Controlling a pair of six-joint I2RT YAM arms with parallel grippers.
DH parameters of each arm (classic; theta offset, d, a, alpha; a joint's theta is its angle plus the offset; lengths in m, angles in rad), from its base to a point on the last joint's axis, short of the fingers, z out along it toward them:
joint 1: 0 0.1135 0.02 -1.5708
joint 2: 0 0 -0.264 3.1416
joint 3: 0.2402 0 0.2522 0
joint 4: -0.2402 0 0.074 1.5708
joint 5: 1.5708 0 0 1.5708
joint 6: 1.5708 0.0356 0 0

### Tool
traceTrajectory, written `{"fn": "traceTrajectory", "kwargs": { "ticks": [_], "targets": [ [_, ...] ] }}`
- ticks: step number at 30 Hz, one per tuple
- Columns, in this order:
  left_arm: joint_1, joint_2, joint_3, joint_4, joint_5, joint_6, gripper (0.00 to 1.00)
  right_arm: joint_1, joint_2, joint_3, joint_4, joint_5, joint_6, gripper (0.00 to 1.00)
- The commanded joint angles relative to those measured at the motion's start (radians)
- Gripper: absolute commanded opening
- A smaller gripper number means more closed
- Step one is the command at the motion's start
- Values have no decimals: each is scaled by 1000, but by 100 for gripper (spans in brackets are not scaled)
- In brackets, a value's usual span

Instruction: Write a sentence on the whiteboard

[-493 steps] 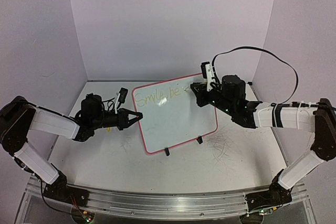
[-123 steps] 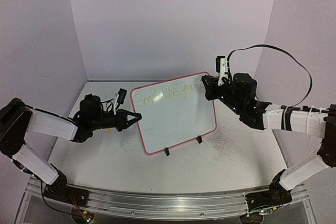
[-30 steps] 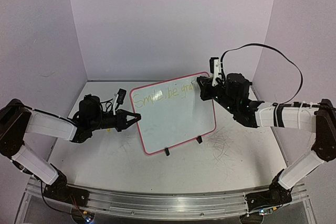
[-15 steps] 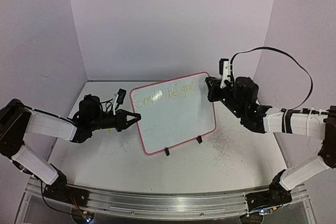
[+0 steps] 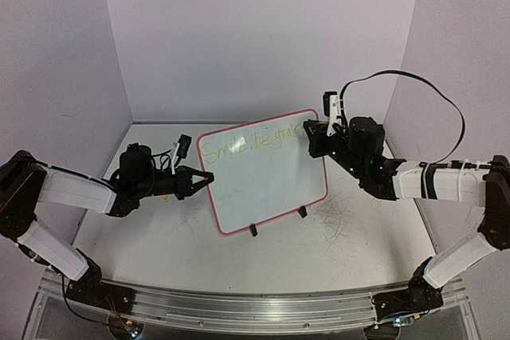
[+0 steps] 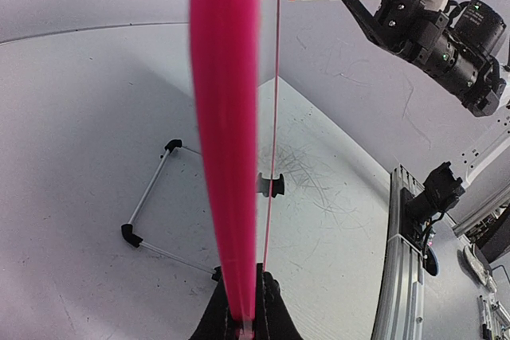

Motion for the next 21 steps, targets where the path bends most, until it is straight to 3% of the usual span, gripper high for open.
{"fn": "traceTrajectory", "kwargs": {
  "ticks": [1, 21],
  "targets": [
    [9, -27, -4, -15, -47, 65, 0, -4, 10, 50, 17, 24, -5, 0],
    [9, -24, -2, -15, -45, 72, 0, -5, 55, 79, -2, 47, 9, 0]
  ]
}}
